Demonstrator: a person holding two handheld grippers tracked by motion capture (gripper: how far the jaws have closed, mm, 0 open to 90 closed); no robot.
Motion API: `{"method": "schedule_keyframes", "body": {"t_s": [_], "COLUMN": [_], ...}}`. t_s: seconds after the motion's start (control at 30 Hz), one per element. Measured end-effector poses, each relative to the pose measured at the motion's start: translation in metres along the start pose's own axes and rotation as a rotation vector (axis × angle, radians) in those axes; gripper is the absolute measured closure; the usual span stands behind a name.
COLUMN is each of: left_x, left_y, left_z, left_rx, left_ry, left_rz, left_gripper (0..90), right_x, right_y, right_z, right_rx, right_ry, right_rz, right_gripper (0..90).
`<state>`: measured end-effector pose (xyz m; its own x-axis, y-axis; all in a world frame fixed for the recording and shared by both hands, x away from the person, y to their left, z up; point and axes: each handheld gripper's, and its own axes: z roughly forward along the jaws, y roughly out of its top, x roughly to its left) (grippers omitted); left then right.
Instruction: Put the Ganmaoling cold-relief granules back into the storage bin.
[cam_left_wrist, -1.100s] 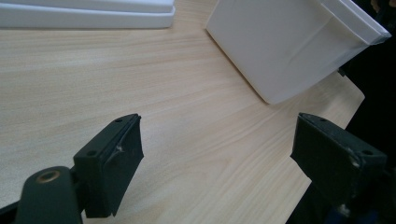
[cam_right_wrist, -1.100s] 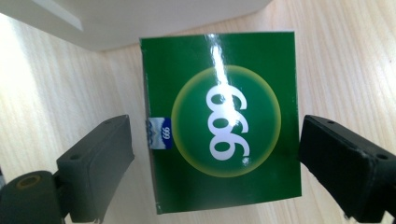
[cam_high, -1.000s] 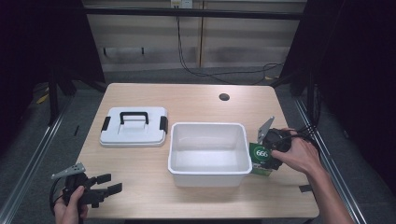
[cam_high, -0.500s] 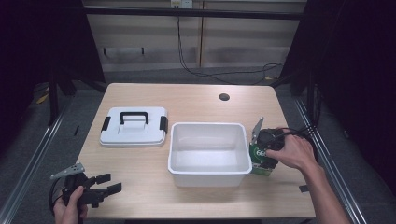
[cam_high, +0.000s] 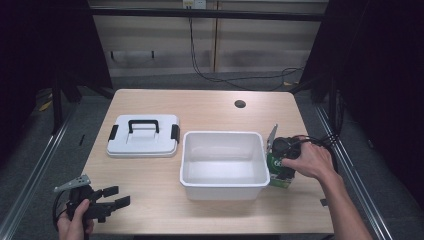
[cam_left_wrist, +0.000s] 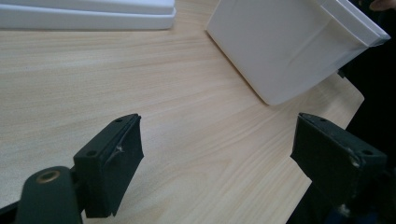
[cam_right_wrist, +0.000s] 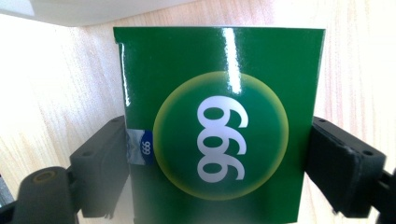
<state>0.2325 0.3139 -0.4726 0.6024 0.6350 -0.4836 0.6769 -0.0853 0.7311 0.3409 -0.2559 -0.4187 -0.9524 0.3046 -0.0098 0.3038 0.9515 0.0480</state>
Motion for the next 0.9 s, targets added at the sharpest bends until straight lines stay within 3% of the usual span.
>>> {"method": "schedule_keyframes", "body": {"t_s": [0.57, 0.9], "left_x": [0.001, 0.001], "left_y": [0.0, 0.0], "left_z": [0.0, 0.0], "left_rx": [0.007, 0.006], "left_ry": [-0.002, 0.0], "left_rz": [0.005, 0.003], "left_gripper": [16.1, 16.1], "right_x": [-0.001, 0.0], "right_y": [-0.007, -0.011], "right_z": [-0.01, -0.02], "right_rx": [-0.009, -0.016], "right_ry": [0.009, 0.0], "right_rz": [0.007, 0.049], "right_gripper": [16.1, 16.1]}}
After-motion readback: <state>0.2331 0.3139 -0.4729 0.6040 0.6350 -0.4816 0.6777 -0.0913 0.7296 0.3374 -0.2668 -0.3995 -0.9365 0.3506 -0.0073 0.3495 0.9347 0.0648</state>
